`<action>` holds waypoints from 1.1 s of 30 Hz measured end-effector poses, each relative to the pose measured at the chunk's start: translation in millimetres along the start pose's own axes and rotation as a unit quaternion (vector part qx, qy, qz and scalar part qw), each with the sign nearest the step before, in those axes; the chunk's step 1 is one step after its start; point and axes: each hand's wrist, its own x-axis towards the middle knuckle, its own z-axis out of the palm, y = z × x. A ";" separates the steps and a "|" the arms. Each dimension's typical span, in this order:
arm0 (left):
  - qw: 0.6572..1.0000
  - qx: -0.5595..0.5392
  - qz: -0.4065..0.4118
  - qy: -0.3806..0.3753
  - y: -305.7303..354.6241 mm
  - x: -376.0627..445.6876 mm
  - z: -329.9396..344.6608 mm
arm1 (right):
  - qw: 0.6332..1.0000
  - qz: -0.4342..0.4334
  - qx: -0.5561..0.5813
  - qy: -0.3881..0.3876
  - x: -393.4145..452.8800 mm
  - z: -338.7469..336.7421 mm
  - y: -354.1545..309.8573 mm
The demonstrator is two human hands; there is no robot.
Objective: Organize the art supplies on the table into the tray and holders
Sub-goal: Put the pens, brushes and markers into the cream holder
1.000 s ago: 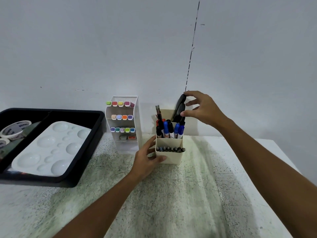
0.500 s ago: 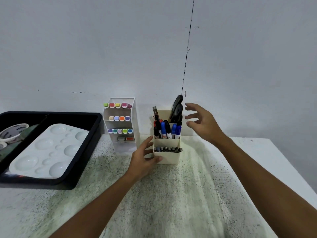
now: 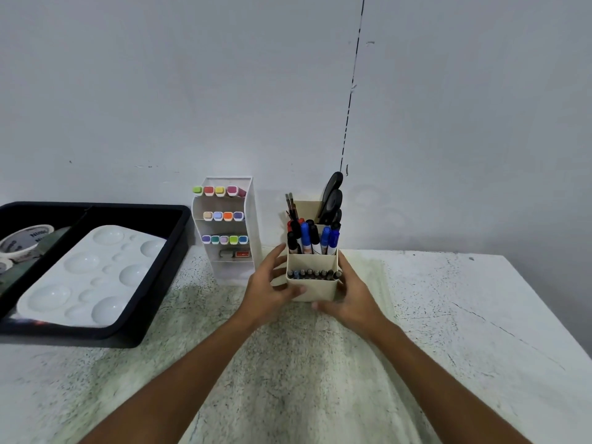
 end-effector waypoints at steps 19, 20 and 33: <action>1.000 -0.015 0.011 0.002 1.7 1.5 28.9 | 0.995 0.008 -0.004 0.098 -9.2 -11.0 14.0; 1.000 -0.016 0.012 0.001 2.5 1.6 32.0 | 0.995 0.012 -0.004 0.101 -10.3 -13.8 14.6; 0.999 0.001 0.031 -0.007 1.4 3.3 54.1 | 0.994 0.003 -0.033 0.104 -19.9 -36.9 20.1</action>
